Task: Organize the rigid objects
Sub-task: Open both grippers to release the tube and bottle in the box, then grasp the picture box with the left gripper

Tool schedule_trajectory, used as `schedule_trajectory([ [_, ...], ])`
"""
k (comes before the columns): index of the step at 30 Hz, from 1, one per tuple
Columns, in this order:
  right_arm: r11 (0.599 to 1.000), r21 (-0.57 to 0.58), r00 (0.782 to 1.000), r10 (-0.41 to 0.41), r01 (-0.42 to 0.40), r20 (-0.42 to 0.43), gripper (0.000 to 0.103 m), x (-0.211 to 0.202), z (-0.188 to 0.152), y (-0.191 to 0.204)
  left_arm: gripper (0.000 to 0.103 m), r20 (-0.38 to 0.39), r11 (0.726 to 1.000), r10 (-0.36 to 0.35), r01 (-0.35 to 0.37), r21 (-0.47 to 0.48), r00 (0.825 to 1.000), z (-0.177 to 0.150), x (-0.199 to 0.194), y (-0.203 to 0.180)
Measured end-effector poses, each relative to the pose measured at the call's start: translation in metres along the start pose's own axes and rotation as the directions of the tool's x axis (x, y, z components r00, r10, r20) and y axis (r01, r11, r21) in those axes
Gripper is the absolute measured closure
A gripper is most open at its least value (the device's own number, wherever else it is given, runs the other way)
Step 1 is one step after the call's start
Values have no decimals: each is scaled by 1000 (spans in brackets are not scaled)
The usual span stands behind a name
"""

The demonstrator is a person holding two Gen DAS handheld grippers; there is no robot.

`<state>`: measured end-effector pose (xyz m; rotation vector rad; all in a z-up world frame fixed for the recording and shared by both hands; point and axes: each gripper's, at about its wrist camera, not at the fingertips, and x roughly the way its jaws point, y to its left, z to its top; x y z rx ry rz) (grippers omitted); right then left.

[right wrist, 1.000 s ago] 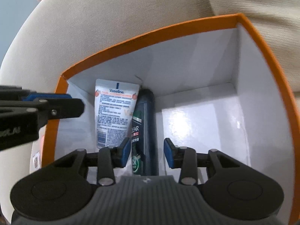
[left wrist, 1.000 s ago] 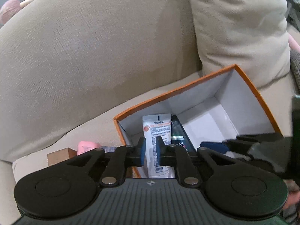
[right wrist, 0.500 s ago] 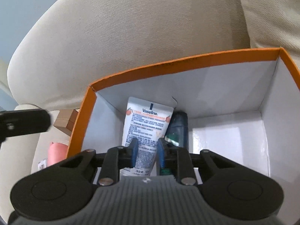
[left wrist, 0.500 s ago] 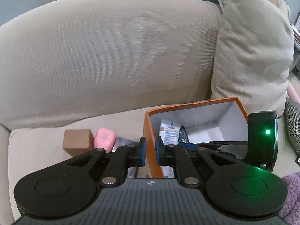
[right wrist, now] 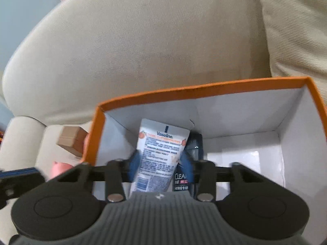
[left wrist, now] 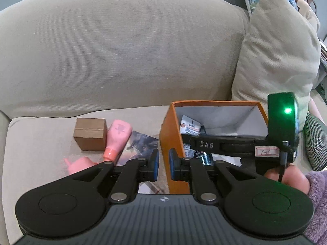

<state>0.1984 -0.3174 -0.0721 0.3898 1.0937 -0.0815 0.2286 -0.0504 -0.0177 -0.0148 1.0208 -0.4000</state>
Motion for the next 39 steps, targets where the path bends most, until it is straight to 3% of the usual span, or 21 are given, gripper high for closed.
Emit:
schedule_trajectory([
  [3, 999, -44, 999, 3, -4, -32, 61, 13, -3, 11, 88, 2, 1000, 10, -10, -22, 1000, -1, -1, 10],
  [5, 998, -37, 996, 37, -41, -87, 80, 19, -8, 11, 88, -3, 999, 14, -14, -36, 1000, -3, 0, 17],
  [6, 998, -22, 994, 48, -50, -98, 80, 22, -10, 10, 88, -5, 999, 16, -16, -43, 1000, -3, 1, 19],
  [12, 999, -35, 999, 28, -29, -28, 78, -4, -13, 5, 88, -21, 999, 9, -10, -51, 1000, -9, -2, 28],
  [15, 999, -24, 1000, -23, 23, -12, 77, -19, -17, 2, 88, -23, 998, 5, -6, -63, 1000, -14, -4, 32],
  [17, 999, -9, 998, -54, 54, -24, 64, -25, -24, -5, 88, -28, 997, 0, -2, -74, 1000, -17, -5, 33],
  [19, 996, -12, 996, -85, 84, -42, 61, -29, -34, -10, 88, -35, 996, -3, 0, -85, 999, -22, -3, 34],
  [21, 994, -18, 992, -109, 108, -71, 62, -26, -46, -13, 88, -43, 995, -5, 1, -95, 999, -26, -2, 36],
  [23, 995, 16, 991, -98, 100, -91, 80, -32, -52, -25, 88, -45, 995, -7, 2, -103, 999, -30, -3, 37],
  [28, 995, 98, 996, -26, 35, -86, 81, -24, -55, -33, 88, -52, 992, 10, -16, -125, 999, -37, -7, 47],
  [34, 997, 24, 993, -77, 80, -90, 78, -27, -55, -21, 88, -47, 991, 25, -31, -133, 999, -43, -16, 62],
  [39, 997, -35, 997, -74, 73, -19, 74, -59, -55, 4, 88, -34, 992, 13, -18, -128, 999, -50, -27, 73],
])
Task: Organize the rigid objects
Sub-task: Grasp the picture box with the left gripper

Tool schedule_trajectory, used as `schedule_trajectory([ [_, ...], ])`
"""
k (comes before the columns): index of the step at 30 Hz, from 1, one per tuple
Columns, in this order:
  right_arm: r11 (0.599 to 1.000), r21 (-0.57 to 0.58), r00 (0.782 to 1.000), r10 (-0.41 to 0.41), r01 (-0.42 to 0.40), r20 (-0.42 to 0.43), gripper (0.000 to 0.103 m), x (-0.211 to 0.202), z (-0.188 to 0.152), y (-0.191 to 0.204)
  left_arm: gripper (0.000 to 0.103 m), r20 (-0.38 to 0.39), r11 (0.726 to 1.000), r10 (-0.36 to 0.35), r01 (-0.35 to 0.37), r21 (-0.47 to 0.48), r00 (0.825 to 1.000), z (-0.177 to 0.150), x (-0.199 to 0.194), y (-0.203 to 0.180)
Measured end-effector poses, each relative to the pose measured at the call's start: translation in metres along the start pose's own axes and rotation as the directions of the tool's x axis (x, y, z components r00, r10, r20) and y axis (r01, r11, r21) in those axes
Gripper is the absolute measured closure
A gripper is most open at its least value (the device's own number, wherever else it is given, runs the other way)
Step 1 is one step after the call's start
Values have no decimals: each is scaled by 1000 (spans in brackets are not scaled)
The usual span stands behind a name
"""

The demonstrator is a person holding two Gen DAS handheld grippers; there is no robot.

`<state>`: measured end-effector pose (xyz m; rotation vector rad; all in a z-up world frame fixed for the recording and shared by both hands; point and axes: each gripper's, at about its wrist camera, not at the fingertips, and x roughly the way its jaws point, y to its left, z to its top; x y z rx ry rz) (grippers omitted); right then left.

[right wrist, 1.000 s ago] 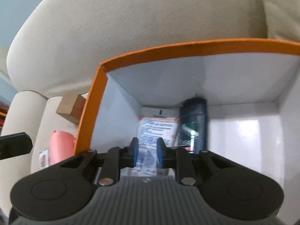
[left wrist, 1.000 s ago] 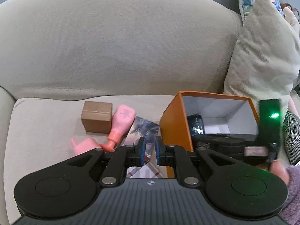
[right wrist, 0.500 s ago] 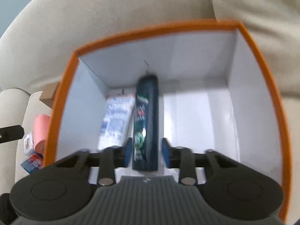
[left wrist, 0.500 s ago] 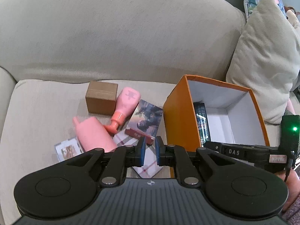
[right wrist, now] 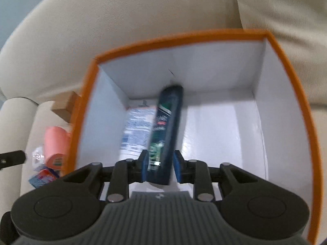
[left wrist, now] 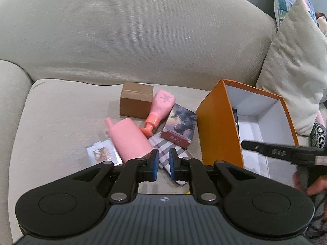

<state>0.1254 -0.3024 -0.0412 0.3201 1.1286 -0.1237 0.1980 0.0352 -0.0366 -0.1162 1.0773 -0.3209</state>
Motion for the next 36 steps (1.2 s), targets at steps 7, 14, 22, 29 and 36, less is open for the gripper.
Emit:
schedule_trajectory([
  [7, 981, -187, 993, 67, -47, 101, 74, -49, 6, 55, 88, 10, 998, -43, 43, -35, 999, -8, -8, 14],
  [14, 923, -383, 998, 44, -23, 46, 74, -38, -7, 114, 81, 9, 997, -66, 66, -37, 998, -11, -5, 22],
  [22, 853, -519, 997, -78, 59, -15, 60, 5, -12, 149, 61, -8, 992, -111, 111, -68, 994, -11, 10, 36],
  [29, 767, -636, 984, -165, 90, -60, 52, 43, 0, 161, 53, -34, 972, -153, 144, -186, 988, -8, 33, 52],
  [36, 661, -740, 967, -246, 122, -60, 30, 77, 8, 176, 52, -37, 941, -189, 170, -292, 981, -6, 48, 66],
])
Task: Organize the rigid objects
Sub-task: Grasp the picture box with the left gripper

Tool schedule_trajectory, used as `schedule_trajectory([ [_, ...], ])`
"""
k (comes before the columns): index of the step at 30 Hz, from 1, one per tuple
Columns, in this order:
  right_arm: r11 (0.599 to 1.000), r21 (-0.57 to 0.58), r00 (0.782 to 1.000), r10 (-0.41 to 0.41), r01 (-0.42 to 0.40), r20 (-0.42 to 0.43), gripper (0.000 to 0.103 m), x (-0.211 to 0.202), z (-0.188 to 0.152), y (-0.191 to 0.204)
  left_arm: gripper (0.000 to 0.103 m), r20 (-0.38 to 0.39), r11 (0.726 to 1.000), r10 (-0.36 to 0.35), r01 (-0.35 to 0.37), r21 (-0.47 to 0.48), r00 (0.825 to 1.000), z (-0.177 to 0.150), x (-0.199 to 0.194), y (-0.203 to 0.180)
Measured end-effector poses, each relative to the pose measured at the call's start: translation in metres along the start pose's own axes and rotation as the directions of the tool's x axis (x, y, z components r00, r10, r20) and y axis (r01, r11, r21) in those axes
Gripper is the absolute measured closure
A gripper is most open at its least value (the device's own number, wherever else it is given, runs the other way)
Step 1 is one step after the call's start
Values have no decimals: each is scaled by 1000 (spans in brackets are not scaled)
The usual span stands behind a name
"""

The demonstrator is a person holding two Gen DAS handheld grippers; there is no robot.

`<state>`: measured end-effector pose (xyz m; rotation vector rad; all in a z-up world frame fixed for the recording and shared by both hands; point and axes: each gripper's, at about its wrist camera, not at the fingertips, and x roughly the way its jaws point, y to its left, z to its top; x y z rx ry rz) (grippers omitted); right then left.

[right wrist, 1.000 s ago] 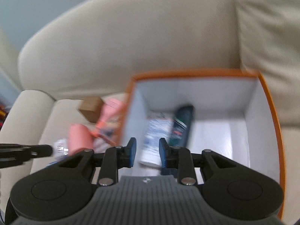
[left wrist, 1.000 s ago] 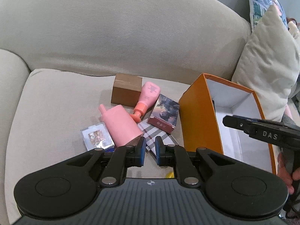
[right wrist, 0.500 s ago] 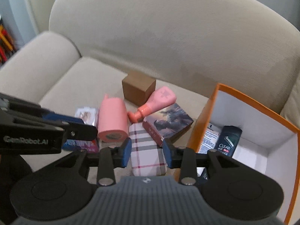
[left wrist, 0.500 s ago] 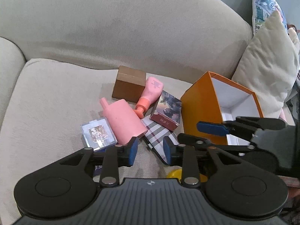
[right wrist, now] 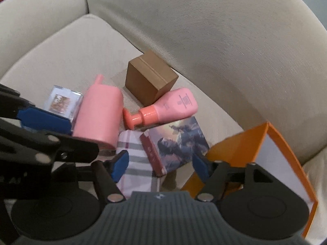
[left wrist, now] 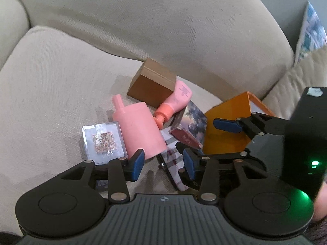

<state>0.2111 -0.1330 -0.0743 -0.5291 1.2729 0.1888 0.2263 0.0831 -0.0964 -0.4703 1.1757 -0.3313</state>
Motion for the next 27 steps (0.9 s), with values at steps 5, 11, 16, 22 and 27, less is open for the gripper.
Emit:
schedule_trajectory([
  [5, 999, -53, 1000, 8, -10, -26, 38, 11, 14, 2, 52, 17, 998, -23, 24, -58, 1000, 4, -2, 12],
  [11, 1000, -23, 997, -13, 11, -79, 33, 29, 19, 1, 52, 24, 997, -39, 40, -71, 999, 8, -4, 15],
  [16, 997, 57, 993, 54, -49, -101, 33, 39, 23, -13, 53, 29, 996, -46, 48, -72, 999, 8, -2, 12],
  [22, 997, 22, 994, 70, -69, -78, 54, 28, 24, -16, 54, 39, 996, -50, 52, -66, 998, 6, -11, 12],
  [27, 997, 42, 998, 60, -59, -21, 103, 3, 19, -15, 56, 43, 996, -49, 52, -71, 998, 1, -17, 11],
])
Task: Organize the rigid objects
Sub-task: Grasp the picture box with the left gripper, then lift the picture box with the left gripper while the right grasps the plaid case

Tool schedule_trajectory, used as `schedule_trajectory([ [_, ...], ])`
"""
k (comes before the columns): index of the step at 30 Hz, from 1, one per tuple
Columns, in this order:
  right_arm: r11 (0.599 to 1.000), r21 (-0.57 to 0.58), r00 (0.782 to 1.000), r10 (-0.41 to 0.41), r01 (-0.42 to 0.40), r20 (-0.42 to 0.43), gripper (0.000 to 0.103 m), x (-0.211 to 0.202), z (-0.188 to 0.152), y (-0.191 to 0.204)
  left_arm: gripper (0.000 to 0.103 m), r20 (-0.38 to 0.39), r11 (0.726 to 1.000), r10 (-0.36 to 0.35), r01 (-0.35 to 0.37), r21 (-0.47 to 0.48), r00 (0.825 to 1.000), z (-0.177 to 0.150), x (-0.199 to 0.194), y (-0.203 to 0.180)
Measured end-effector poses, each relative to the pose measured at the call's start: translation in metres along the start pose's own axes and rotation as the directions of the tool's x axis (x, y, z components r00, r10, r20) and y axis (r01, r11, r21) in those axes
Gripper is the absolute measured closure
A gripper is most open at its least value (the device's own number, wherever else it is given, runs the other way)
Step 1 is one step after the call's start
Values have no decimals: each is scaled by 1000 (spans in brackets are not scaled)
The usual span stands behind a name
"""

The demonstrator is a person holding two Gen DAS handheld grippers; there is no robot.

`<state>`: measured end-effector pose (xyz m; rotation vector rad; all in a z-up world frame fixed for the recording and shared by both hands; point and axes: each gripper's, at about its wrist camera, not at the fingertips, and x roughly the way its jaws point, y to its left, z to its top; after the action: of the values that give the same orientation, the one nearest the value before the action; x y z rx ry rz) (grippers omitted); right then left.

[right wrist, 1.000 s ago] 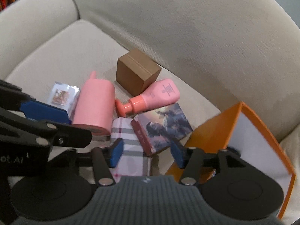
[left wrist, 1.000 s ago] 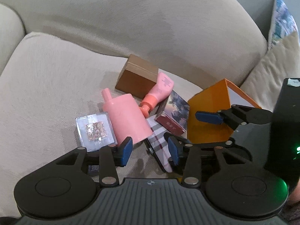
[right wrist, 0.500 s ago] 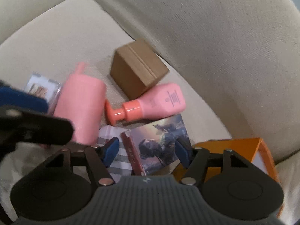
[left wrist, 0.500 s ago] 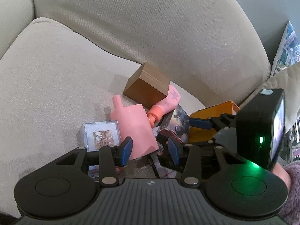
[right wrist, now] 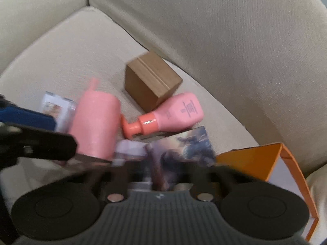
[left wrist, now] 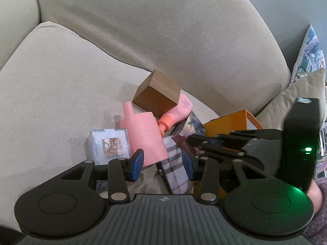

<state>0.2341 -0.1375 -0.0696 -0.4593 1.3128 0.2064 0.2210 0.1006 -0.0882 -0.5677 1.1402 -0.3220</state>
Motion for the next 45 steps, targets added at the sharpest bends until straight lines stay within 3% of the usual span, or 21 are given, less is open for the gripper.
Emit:
schedule_trajectory([
  [7, 997, 66, 998, 32, -35, 48, 103, -25, -16, -6, 56, -5, 999, -1, 1, 36, 1000, -3, 0, -14],
  [14, 999, 33, 991, -41, 37, 124, 100, -47, -28, -13, 57, -48, 961, 25, -11, 277, 999, 15, 23, -50],
  [18, 988, 138, 979, -94, 69, 183, 96, -62, -34, -42, 43, -56, 896, 55, -24, 444, 997, 19, 39, -73],
  [22, 973, 208, 973, -137, 97, 188, 69, -68, -41, -63, 35, -75, 791, 121, -51, 609, 990, 13, 64, -97],
  [25, 962, 256, 975, -140, 92, 174, 67, -66, -49, -73, 31, -97, 720, 161, -50, 692, 982, 10, 85, -109],
  [29, 939, 342, 973, -118, 44, 200, 60, -68, -59, -82, 27, -127, 684, 208, -51, 728, 970, 13, 110, -116],
  [34, 906, 424, 966, -107, -3, 235, 56, -69, -70, -88, 25, -159, 658, 267, -60, 751, 951, 16, 136, -122],
  [37, 877, 479, 964, -92, -41, 251, 53, -69, -79, -93, 33, -160, 653, 306, -84, 753, 939, 17, 149, -122],
  [42, 852, 518, 961, -80, -72, 266, 51, -69, -89, -94, 38, -179, 688, 302, -84, 721, 936, 22, 159, -117],
  [45, 846, 528, 959, -80, -78, 270, 50, -69, -92, -94, 38, -163, 692, 300, -97, 715, 940, 19, 156, -116],
])
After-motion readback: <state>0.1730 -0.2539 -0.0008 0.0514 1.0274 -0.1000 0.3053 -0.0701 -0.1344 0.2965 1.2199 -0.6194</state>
